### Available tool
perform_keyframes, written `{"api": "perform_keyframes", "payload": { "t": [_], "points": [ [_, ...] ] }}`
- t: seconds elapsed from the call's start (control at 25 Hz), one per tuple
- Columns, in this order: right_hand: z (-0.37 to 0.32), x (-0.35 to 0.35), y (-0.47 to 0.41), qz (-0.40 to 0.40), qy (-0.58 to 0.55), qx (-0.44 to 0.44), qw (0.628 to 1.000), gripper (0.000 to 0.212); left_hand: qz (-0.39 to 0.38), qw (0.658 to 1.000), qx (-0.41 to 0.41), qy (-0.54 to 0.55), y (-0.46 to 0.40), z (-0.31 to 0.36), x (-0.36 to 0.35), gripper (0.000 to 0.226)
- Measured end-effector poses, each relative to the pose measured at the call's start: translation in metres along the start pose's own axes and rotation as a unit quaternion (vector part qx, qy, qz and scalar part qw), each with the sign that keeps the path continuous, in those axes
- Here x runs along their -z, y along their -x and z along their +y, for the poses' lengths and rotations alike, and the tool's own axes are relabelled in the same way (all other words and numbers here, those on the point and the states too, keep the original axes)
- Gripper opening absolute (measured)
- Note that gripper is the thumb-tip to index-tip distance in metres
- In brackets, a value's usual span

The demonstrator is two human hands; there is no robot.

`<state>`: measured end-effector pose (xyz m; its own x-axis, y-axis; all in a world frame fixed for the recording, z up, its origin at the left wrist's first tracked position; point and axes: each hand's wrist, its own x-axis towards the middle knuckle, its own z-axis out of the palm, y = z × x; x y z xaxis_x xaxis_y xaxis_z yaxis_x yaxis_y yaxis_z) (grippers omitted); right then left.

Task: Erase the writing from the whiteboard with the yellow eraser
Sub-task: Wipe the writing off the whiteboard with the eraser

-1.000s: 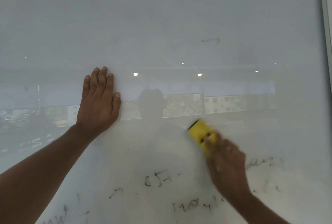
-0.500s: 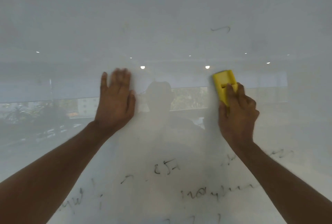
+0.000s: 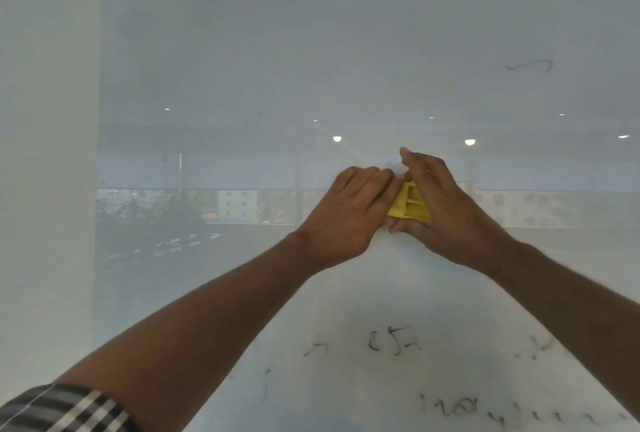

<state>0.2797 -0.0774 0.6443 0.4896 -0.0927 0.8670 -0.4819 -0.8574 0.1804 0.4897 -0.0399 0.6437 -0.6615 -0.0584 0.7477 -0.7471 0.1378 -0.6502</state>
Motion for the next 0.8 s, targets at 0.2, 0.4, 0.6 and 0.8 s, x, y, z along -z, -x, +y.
{"api": "perform_keyframes", "payload": {
  "t": [0.2, 0.4, 0.6, 0.8],
  "points": [
    [0.027, 0.008, 0.004, 0.118, 0.008, -0.064, 0.991, 0.073, 0.029, 0.997, 0.043, -0.051, 0.008, -0.052, 0.017, 0.044],
    [0.041, -0.007, 0.005, 0.144, 0.170, 0.012, 0.975, 0.060, 0.066, 0.904, 0.412, -0.096, 0.046, -0.186, 0.064, 0.043],
    [0.055, -0.016, 0.004, 0.173, 0.193, 0.058, 0.964, 0.050, 0.039, 0.874, 0.472, -0.106, 0.105, -0.198, 0.073, 0.055],
    [0.063, -0.018, 0.002, 0.176, 0.194, 0.070, 0.963, 0.050, -0.053, 0.998, 0.039, -0.006, 0.145, -0.078, 0.043, 0.049]
  ]
}}
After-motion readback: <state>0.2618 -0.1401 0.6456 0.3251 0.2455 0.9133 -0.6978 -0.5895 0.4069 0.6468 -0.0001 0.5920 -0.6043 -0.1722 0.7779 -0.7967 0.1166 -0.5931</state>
